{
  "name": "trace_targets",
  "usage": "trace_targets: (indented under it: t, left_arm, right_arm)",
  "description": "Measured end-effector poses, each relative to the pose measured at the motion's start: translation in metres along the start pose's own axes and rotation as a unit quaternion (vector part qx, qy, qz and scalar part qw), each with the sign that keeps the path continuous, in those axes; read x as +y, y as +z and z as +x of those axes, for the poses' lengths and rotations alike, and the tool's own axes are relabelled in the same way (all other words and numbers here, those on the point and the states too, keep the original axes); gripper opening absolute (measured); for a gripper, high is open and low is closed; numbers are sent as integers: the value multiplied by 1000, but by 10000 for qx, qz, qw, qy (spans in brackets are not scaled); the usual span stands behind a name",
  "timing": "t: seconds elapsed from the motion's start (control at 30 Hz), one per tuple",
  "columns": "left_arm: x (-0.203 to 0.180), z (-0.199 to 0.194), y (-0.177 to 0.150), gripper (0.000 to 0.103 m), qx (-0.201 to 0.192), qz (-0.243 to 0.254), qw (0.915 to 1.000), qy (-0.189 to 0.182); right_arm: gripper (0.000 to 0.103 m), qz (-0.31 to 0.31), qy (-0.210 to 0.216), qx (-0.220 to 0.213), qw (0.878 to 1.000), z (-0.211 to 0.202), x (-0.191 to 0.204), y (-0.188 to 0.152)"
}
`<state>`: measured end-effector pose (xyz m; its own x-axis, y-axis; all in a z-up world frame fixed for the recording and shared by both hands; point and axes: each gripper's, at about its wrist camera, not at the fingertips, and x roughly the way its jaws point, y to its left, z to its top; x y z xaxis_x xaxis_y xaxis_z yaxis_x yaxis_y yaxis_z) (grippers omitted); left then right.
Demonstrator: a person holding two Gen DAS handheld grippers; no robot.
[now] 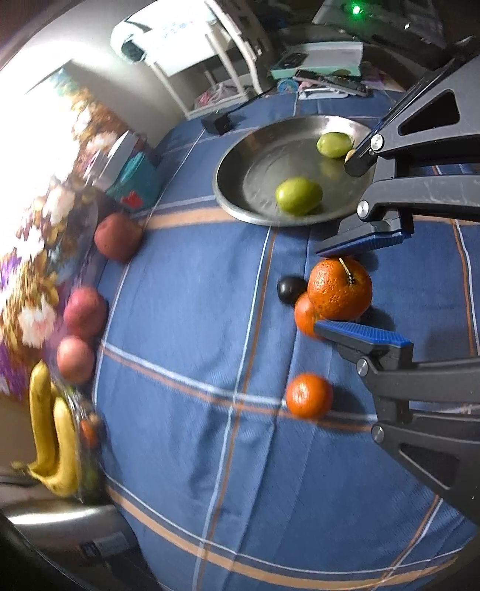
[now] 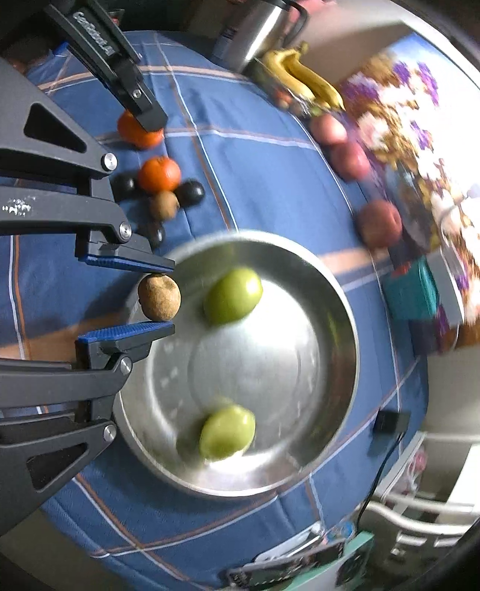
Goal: Organize fruits
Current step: 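Carry the tangerine with the left tool while the right tool carries the kiwi to the plate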
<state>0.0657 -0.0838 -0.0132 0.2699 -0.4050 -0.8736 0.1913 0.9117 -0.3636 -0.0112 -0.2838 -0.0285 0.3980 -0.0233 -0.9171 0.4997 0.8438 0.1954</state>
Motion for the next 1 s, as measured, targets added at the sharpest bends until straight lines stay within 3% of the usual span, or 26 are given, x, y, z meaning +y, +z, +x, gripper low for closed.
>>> trace_targets:
  t: [0.47, 1.0]
  left_arm:
    - [-68, 26, -7, 38, -5, 820, 9964, -228]
    - [-87, 55, -9, 38, 48, 1133, 9928, -377]
  right_arm:
    - [28, 685, -292, 11, 9972, -2, -54, 6]
    - [28, 796, -379, 208, 9959, 6, -66, 7]
